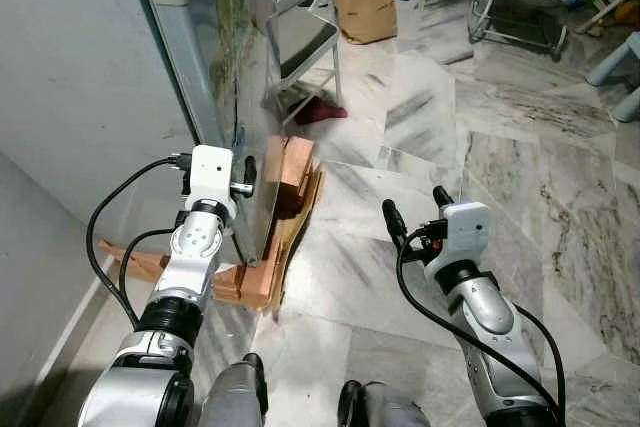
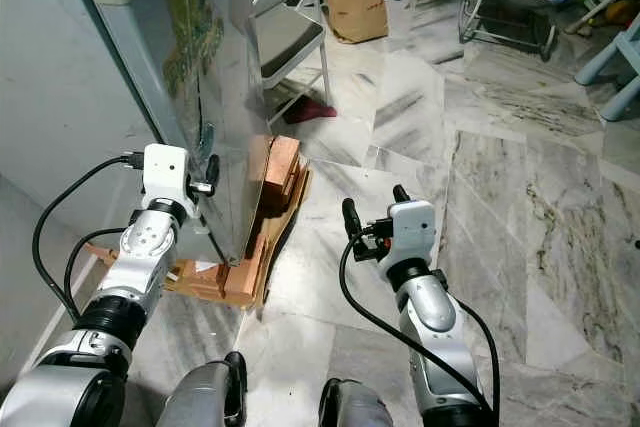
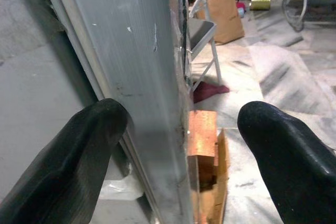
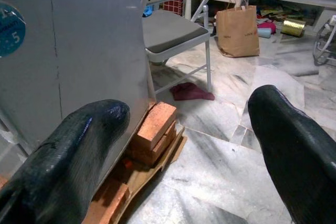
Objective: Restocking fridge
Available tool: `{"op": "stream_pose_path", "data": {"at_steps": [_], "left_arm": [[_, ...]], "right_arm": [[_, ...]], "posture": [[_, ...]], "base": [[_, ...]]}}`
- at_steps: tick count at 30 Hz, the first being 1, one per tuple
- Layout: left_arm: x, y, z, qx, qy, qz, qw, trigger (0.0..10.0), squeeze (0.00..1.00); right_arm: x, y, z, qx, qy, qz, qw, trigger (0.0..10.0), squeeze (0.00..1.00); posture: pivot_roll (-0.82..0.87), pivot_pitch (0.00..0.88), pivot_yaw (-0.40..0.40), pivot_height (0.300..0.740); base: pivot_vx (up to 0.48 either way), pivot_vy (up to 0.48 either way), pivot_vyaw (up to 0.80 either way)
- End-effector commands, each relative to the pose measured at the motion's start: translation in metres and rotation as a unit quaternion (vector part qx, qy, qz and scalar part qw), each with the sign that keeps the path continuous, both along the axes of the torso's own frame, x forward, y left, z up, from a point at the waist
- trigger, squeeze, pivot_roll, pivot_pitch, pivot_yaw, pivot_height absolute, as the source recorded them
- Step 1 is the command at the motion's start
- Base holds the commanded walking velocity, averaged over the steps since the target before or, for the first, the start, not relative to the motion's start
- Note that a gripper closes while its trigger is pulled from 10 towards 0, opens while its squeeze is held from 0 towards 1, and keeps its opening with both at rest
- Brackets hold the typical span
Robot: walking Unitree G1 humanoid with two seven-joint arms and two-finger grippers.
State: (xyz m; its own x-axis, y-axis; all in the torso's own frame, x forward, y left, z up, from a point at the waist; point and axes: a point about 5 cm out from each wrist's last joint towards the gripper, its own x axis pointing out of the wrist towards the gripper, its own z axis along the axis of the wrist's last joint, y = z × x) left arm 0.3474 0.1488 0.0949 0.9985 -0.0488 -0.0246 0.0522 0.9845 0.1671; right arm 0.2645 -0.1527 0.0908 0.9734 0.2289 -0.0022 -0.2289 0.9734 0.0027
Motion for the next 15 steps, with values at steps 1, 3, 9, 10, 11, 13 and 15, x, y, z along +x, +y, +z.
{"op": "stream_pose_path", "data": {"at_steps": [1, 3, 9, 10, 11, 13, 15], "left_arm": [[0.004, 0.000, 0.004, 0.007, -0.005, 0.006, 1.000, 10.0, 0.00], [0.006, 0.001, 0.007, 0.002, -0.006, 0.004, 1.000, 10.0, 0.00], [0.016, -0.019, 0.022, 0.009, -0.020, -0.047, 0.999, 10.0, 0.00], [0.022, -0.037, 0.033, 0.013, -0.033, -0.086, 0.996, 10.0, 0.00], [0.022, -0.037, 0.033, 0.013, -0.033, -0.086, 0.996, 10.0, 0.00], [0.024, -0.073, 0.049, 0.012, -0.052, -0.157, 0.986, 10.0, 0.00], [0.017, -0.109, 0.061, 0.009, -0.074, -0.229, 0.971, 10.0, 0.00]], "right_arm": [[-0.002, -0.004, 0.001, -0.002, 0.003, -0.009, 1.000, 10.0, 0.00], [-0.003, -0.006, 0.000, -0.003, 0.004, -0.009, 1.000, 10.0, 0.00], [-0.015, -0.014, -0.025, -0.038, 0.071, 0.008, 0.997, 10.0, 0.00], [-0.023, -0.020, -0.042, -0.058, 0.115, 0.013, 0.992, 10.0, 0.00], [-0.023, -0.020, -0.042, -0.058, 0.115, 0.013, 0.992, 10.0, 0.00], [-0.030, -0.023, -0.056, -0.079, 0.154, 0.027, 0.984, 10.0, 0.00], [-0.034, -0.021, -0.059, -0.075, 0.166, 0.038, 0.982, 10.0, 0.00]], "posture": [[0.05, 0.124, -0.075, 0.740], [0.05, 0.124, -0.076, 0.740], [0.05, 0.121, -0.079, 0.740], [0.05, 0.119, -0.079, 0.740], [0.05, 0.119, -0.079, 0.740], [0.05, 0.114, -0.076, 0.740], [0.05, 0.110, -0.072, 0.740]], "base": [[0.000, 0.000, 0.00], [0.000, 0.000, 0.00], [0.000, 0.000, 0.00], [0.000, 0.000, 0.00], [0.000, 0.000, 0.00], [0.000, 0.000, 0.00], [0.000, 0.000, 0.00]]}}
